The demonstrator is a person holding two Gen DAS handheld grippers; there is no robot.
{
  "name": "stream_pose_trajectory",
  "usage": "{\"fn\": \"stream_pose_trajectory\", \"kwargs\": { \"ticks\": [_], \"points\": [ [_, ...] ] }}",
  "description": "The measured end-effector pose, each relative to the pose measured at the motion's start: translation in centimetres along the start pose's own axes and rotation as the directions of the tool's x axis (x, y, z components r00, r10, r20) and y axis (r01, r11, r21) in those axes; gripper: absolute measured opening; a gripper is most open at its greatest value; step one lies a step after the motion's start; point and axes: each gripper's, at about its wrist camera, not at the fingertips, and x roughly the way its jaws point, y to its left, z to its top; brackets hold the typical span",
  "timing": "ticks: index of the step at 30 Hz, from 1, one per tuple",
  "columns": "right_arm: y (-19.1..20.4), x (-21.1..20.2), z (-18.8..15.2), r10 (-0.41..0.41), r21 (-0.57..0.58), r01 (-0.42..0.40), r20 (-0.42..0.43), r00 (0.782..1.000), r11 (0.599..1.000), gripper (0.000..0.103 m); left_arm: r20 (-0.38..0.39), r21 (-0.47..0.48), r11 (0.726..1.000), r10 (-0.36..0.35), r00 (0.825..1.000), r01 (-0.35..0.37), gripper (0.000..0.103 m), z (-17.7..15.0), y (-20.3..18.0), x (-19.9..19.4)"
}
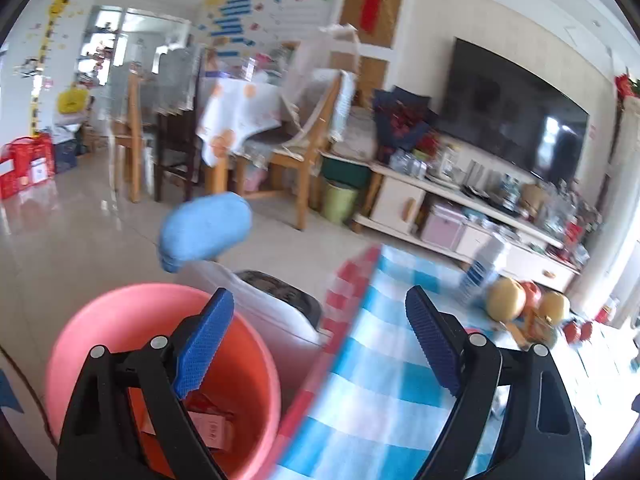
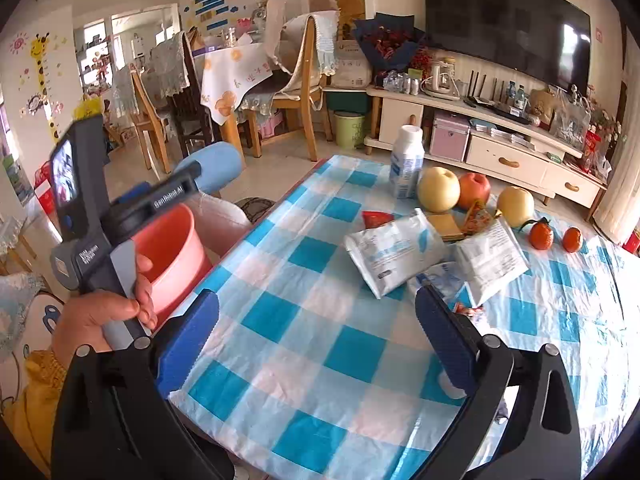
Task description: Collect trash
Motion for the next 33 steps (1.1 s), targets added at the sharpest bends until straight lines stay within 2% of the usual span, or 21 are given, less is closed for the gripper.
{"fn": "stream_pose_trajectory", "kwargs": {
  "ticks": [7, 13, 18, 23, 27, 33],
  "points": [
    [-5.3, -0.6, -0.3, -0.018, 0.110, 0.013, 0.046, 0.999, 0.994, 0.099, -0.063, 0.081, 0.993, -0.080, 0.995, 0.085, 0.087, -1.3, -3.4, 0.4],
    [-10.4, 0.3, -1.2, -0.071, 0.187, 0.066, 0.022, 0.997, 0.980, 0.099, -0.079, 0.158, 0.981, -0.102, 0.992, 0.114, 0.087, -2.1, -5.6, 0.6],
    [-14.2, 1.2, -1.0, -0.082, 0.244, 0.081, -0.004, 0.997, 0.966, 0.099, -0.112, 0.208, 0.967, -0.125, 0.986, 0.146, 0.087, -2.5, -7.6, 1.6],
    [-16.7, 1.8, -0.2, -0.101, 0.294, 0.104, -0.027, 0.995, 0.950, 0.099, -0.136, 0.285, 0.944, -0.134, 0.982, 0.168, 0.087, -3.2, -10.1, 2.6],
    [-18.3, 1.9, 0.4, -0.089, 0.345, 0.093, -0.028, 0.996, 0.934, 0.099, -0.157, 0.358, 0.911, -0.157, 0.975, 0.204, 0.087, -4.1, -12.5, 3.1],
    [-20.3, 2.3, 1.0, -0.072, 0.406, 0.084, -0.045, 0.996, 0.910, 0.099, -0.225, 0.438, 0.856, -0.191, 0.956, 0.274, 0.087, -6.2, -15.6, 4.1]
  ]
}}
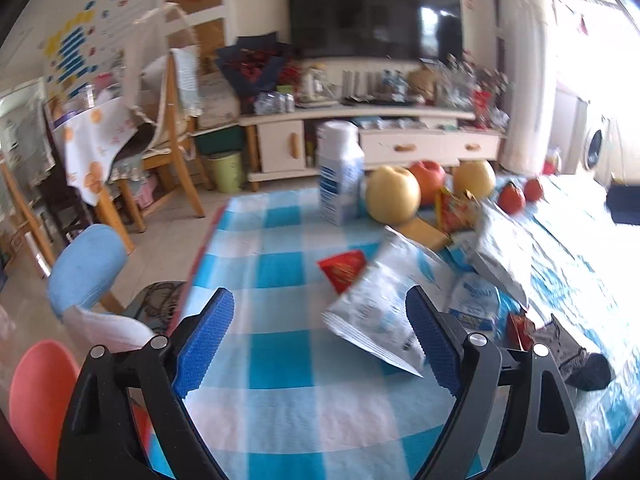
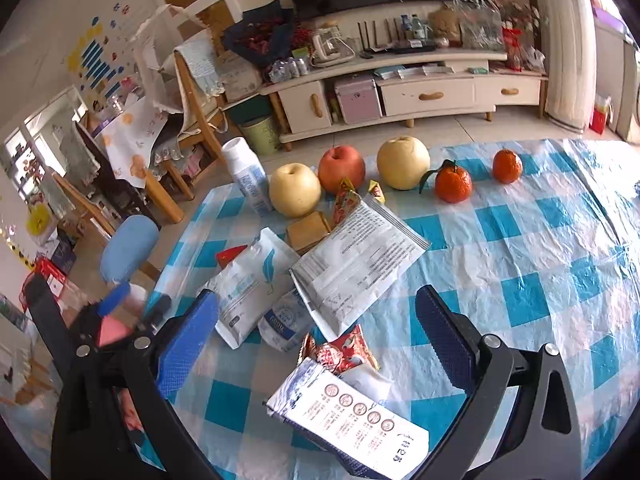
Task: Collect trash
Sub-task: 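Grasp the flat white carton with the right tool while the left tool approaches the white wipes pack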
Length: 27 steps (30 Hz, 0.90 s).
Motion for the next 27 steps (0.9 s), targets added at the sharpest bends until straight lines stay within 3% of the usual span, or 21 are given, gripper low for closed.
{"fn": "stream_pose_trajectory", "kwargs": {
  "ticks": [10, 15, 19, 22, 27],
  "points": [
    [-4.6, 3.3, 0.4, 0.101, 0.246, -0.061, -0.153, 0.983, 0.967, 0.099, -0.071, 0.158, 0.987, -0.024, 0.997, 0.035, 0.087, 0.4, -2.6, 4.2],
    [-3.2, 4.1, -0.3, 0.120, 0.168, -0.082, -0.234, 0.965, 0.982, 0.099, -0.121, 0.209, 0.973, -0.069, 0.990, 0.093, 0.087, 0.2, -3.4, 5.9],
    [-1.4, 5.0, -1.8, 0.134, 0.049, -0.125, -0.321, 0.938, 0.991, 0.099, -0.155, 0.206, 0.971, -0.089, 0.984, 0.121, 0.087, 0.1, -3.5, 7.2],
    [-0.4, 5.2, -2.6, 0.091, -0.043, -0.111, -0.332, 0.939, 0.993, 0.099, -0.161, 0.217, 0.968, -0.095, 0.982, 0.129, 0.087, 0.2, -3.8, 7.7],
    [-1.7, 5.8, -2.1, 0.127, 0.040, -0.121, -0.311, 0.942, 0.992, 0.099, -0.186, 0.262, 0.955, -0.094, 0.978, 0.142, 0.087, -0.1, -4.8, 8.8]
  ]
}}
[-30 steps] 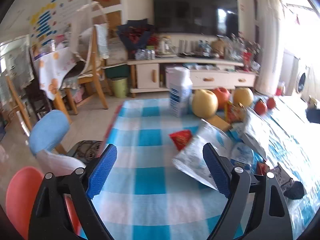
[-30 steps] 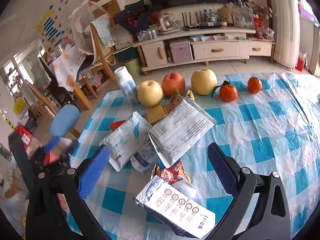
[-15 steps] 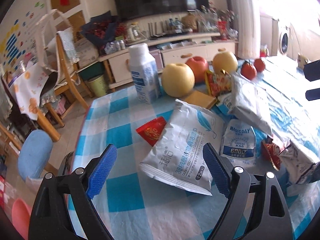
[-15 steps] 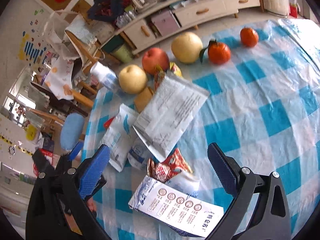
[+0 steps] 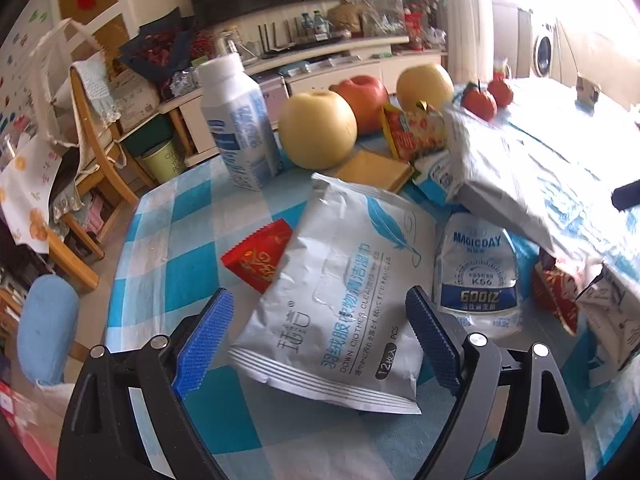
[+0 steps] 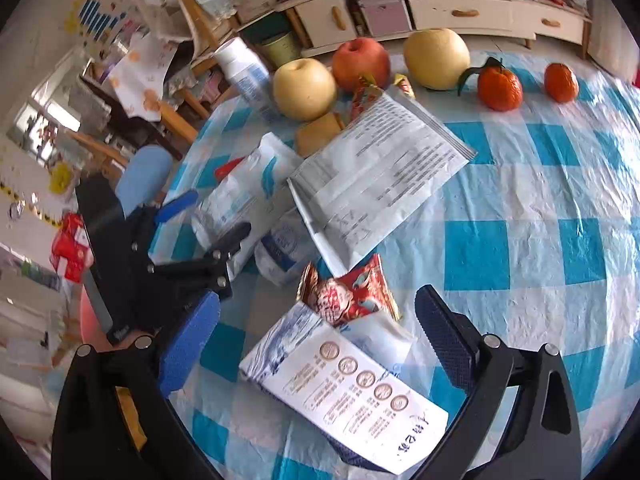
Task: Collect trash
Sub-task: 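Grasp the flat white carton with the right tool while the left tool approaches the white wipes pack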
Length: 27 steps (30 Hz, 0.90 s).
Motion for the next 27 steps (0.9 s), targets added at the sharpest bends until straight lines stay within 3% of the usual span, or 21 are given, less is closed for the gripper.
{"fn": "stream_pose_trajectory", "kwargs": {
  "ticks": [4, 11, 19, 27],
  "points": [
    [-1.5, 0.5, 1.1, 0.023, 0.075, -0.024, 0.014, 1.000, 0.997, 0.099, 0.001, 0.019, 1.000, 0.000, 1.000, 0.000, 0.092, 0.2, -0.2, 0.3],
    [-1.6, 0.7, 1.3, 0.017, 0.068, -0.017, -0.008, 1.000, 0.998, 0.099, -0.012, -0.003, 1.000, -0.023, 1.000, 0.023, 0.096, 0.3, 0.3, 0.7],
    [1.0, 1.1, 0.3, 0.034, -0.090, -0.042, -0.087, 0.996, 0.995, 0.099, -0.047, -0.026, 0.995, -0.094, 0.995, 0.092, 0.097, 0.0, 0.5, 1.1],
    [3.0, 1.9, -2.0, -0.069, -0.309, 0.019, -0.152, 0.986, 0.951, 0.099, -0.057, 0.024, 0.995, -0.095, 0.994, 0.097, 0.098, -0.4, 0.1, 1.1]
  ]
}}
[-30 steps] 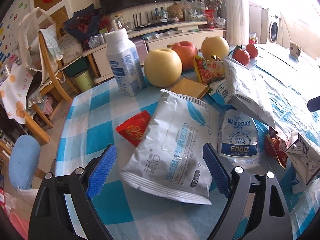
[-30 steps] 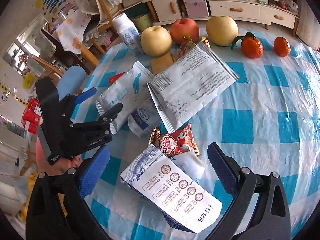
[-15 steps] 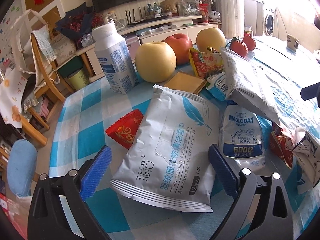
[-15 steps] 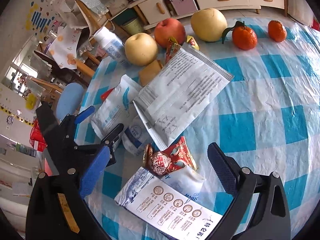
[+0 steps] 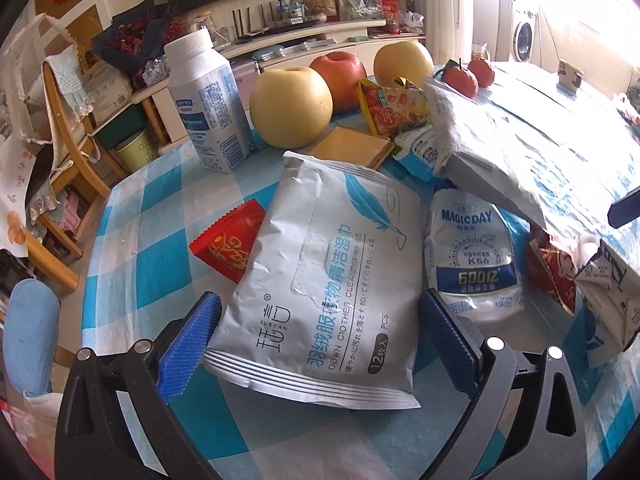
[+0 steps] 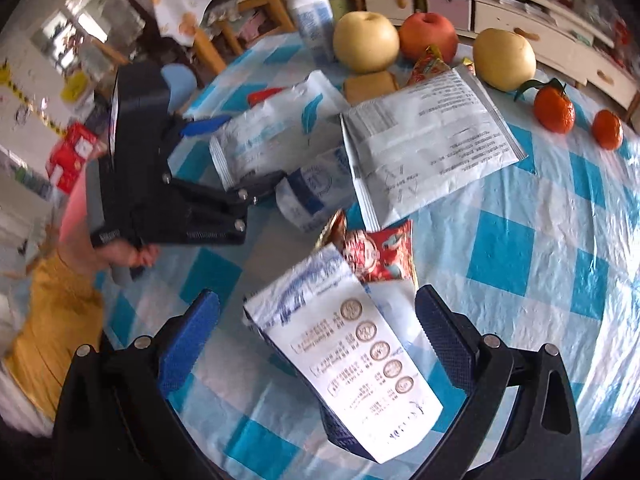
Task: Collect trash
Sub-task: 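Grasp the flat white carton with the right tool while the left tool approaches the white wipes pack, then lift the carton with the right tool while the left tool grasps the white wipes pack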
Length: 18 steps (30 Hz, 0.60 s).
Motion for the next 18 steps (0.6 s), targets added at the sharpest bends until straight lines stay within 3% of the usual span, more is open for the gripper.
{"fn": "stream_pose_trajectory", "kwargs": {
  "ticks": [8, 9, 12, 18],
  "points": [
    [-0.3, 1.2, -2.0, -0.081, -0.056, 0.079, -0.042, 0.996, 0.995, 0.098, 0.002, 0.057, 0.998, 0.038, 0.999, -0.038, 0.098, -0.3, -0.7, 0.0],
    [-0.4, 1.2, -2.1, -0.084, -0.060, 0.081, -0.041, 0.996, 0.995, 0.096, 0.002, 0.055, 0.998, 0.036, 0.999, -0.036, 0.098, -0.3, -0.6, 0.0],
    [-0.3, 1.0, -2.2, -0.072, -0.071, 0.069, -0.039, 0.997, 0.995, 0.074, 0.008, 0.057, 0.997, 0.044, 0.999, -0.045, 0.098, -0.4, -0.8, -0.1],
    [0.3, 0.7, -2.1, -0.102, -0.100, 0.099, -0.022, 0.995, 0.990, 0.067, 0.025, 0.071, 0.994, 0.082, 0.996, -0.083, 0.096, -0.2, -1.5, -0.2]
  ]
}}
